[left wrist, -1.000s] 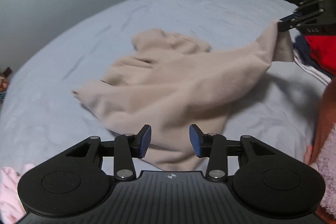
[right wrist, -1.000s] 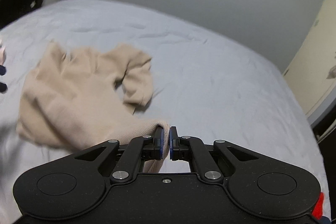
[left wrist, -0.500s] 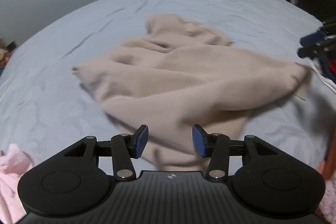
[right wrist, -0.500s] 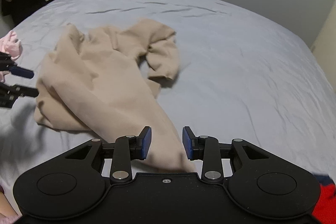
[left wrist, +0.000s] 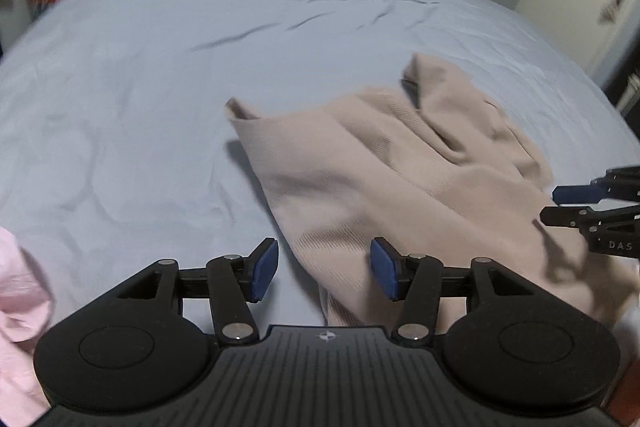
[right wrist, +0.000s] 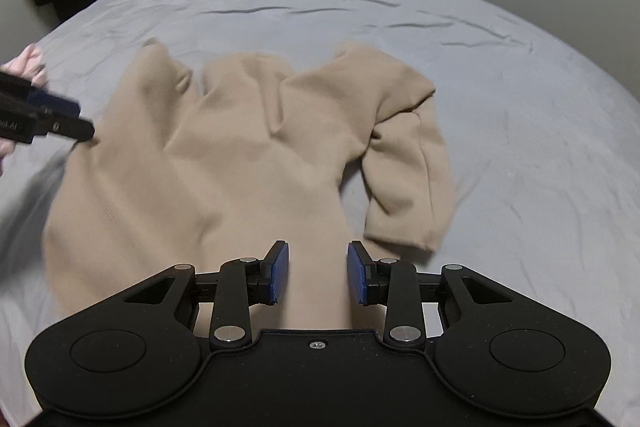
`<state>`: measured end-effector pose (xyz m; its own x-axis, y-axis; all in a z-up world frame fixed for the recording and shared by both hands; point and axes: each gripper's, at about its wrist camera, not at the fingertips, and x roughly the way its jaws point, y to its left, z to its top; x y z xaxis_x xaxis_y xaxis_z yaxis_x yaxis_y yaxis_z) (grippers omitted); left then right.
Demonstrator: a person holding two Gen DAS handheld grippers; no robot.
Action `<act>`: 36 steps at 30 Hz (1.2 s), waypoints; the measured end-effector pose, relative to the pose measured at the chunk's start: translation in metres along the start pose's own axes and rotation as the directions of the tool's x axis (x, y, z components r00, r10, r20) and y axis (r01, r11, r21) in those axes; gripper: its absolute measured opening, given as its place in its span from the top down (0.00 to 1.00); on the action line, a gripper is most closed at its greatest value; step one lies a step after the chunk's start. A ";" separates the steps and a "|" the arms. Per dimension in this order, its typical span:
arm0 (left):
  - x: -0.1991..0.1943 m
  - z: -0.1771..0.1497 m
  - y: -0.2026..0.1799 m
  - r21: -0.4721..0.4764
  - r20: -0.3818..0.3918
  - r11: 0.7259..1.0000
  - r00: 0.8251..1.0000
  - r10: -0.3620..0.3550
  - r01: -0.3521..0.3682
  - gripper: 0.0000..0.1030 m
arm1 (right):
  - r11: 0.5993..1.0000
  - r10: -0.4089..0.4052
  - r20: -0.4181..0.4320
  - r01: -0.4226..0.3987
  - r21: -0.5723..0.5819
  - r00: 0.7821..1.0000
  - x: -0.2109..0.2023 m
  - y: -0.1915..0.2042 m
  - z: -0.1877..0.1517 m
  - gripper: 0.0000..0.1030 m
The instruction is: Fold clothes
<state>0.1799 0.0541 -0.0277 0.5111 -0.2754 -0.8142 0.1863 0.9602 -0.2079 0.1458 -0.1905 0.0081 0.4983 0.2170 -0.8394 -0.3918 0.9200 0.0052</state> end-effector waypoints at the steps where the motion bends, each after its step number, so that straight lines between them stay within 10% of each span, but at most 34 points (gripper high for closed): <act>1: 0.008 0.003 0.005 -0.028 -0.007 0.999 1.000 -0.016 0.016 0.51 | 1.000 0.013 -0.006 -0.013 0.018 1.000 0.005 -0.004 0.004 0.70; 6: 0.030 0.006 0.010 -0.116 -0.028 0.990 0.996 -0.080 0.076 0.52 | 0.991 0.097 -0.042 -0.093 0.093 0.994 0.029 -0.014 0.014 0.74; 8: 0.034 0.006 0.008 -0.125 -0.018 0.987 0.995 -0.100 0.097 0.62 | 0.989 0.117 -0.046 -0.112 0.100 0.992 0.033 -0.013 0.014 0.91; 13: 0.026 0.006 -0.003 -0.054 0.009 0.994 0.995 -0.095 0.096 0.91 | 0.993 0.083 0.004 -0.083 0.079 0.997 -0.001 -0.011 0.001 0.97; 25: -0.042 -0.036 -0.050 0.164 -0.007 0.983 0.996 -0.086 0.086 0.95 | 0.995 -0.014 -0.067 0.020 0.102 0.998 -0.107 -0.014 -0.067 0.97; 36: -0.058 -0.110 -0.086 0.250 -0.165 0.955 0.979 -0.123 0.162 0.98 | 0.988 0.061 -0.257 -0.022 0.151 0.964 -0.126 0.012 -0.137 0.97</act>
<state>0.0417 -0.0070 -0.0219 0.3384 -0.3800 -0.8609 0.4701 0.8608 -0.1952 -0.0282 -0.2513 0.0397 0.2579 0.1810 -0.9491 -0.2816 0.9537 0.1054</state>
